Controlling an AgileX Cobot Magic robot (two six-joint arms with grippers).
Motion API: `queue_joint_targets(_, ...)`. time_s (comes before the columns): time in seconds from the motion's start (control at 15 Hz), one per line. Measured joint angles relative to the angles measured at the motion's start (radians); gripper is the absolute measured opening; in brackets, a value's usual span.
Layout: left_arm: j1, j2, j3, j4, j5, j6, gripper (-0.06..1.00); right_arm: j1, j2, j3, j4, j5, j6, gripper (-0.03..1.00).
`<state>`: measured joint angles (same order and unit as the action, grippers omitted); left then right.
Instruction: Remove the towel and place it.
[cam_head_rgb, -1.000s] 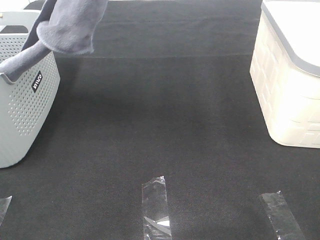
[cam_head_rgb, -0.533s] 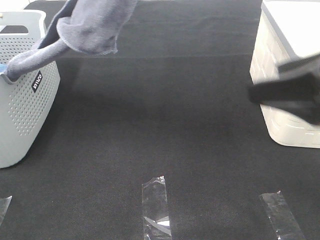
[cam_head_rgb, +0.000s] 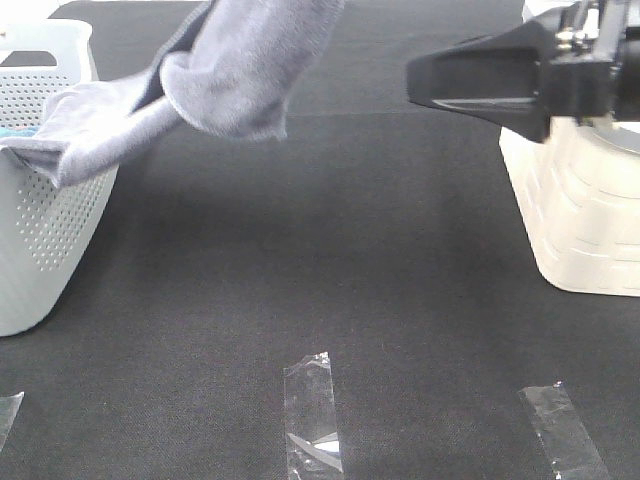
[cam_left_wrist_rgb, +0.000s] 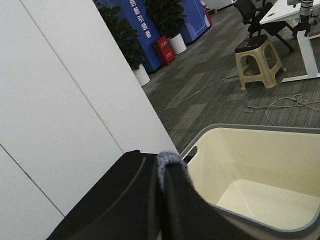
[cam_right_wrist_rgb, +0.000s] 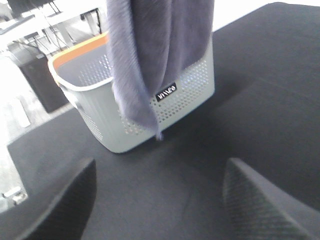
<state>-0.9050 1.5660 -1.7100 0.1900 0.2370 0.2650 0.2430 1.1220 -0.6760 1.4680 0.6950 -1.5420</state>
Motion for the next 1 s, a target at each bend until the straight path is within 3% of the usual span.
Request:
queue_joint_targets(0.27,-0.003,0.0,0.0,-0.067,-0.006,0.0,0.0,0.0,0.063,0.0,0.123,0.056,-0.086,0.73)
queue_joint_targets(0.53,-0.003,0.0,0.0,-0.076,-0.049,0.0,0.0,0.02,0.145,0.0,0.204,0.13,-0.115,0.73)
queue_joint_targets(0.67,-0.003,0.0,0.0,-0.076,-0.053,0.0,0.0,0.112,0.173,0.0,0.238,0.088,-0.184,0.74)
queue_joint_targets(0.87,-0.003,0.0,0.0,-0.076,-0.053,0.0,0.0,0.253,0.225,-0.007,0.256,-0.146,-0.248,0.78)
queue_joint_targets(1.0,-0.003,0.0,0.0,-0.076,-0.053,0.0,0.0,0.268,0.27,-0.04,0.258,-0.177,-0.246,0.79)
